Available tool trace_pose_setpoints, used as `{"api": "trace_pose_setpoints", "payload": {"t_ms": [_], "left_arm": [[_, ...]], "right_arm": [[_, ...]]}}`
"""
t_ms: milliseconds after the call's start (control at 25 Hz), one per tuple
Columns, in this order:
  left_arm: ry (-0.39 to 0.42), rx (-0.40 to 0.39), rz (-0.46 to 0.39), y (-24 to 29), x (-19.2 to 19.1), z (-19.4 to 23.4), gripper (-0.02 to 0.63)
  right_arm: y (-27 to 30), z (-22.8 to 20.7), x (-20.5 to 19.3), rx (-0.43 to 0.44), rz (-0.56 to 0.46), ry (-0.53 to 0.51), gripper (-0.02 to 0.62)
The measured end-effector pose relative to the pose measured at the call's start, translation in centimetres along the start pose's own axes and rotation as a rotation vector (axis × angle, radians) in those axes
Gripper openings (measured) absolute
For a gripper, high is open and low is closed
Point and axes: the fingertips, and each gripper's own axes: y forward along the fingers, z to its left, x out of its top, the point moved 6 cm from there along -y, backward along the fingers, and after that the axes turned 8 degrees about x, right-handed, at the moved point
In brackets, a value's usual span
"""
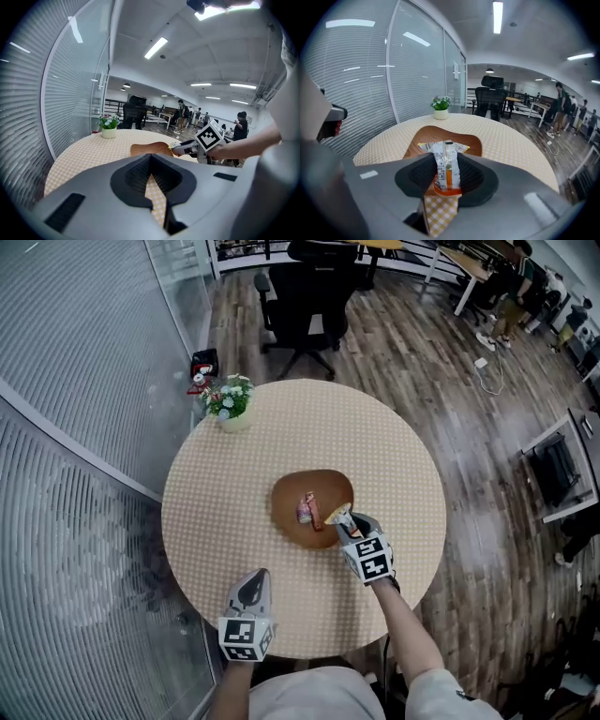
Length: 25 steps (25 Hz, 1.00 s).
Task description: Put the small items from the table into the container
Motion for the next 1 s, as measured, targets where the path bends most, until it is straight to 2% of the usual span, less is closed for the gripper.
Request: {"api": "trace_pose_setpoints", "payload": {"t_ms": [200,480,640,920,1000], "left_arm": [[-0.025,0.059,-0.009,-2.2,-0.3,2.6,0.005],[-0.039,0.093,-0.020,-4.2,-0.3,4.2,0.006],[-0.041,0.088,-0.027,-4.4,-0.2,4.6,0.006],[-0.022,0.044,-0.031,-4.1,0.0,3.7,0.006],[-0.014,0.034,-0.032,-4.0,0.1,3.4,0.005]], "right_arm": [[4.1,3.4,0.6,0.054,0.051,-0.030,0.127],[5.8,3.9,-0.9,0.055,0.118,-0.007,0.130],[5.4,4.4,-1.1,0.094,0.094,0.020,0.200],[3.8,3.7,-0.4,0.043,0.073,0.020,0.214],[3.9,3.6,-0.2,0.052,0.062,0.042,0.275]]}}
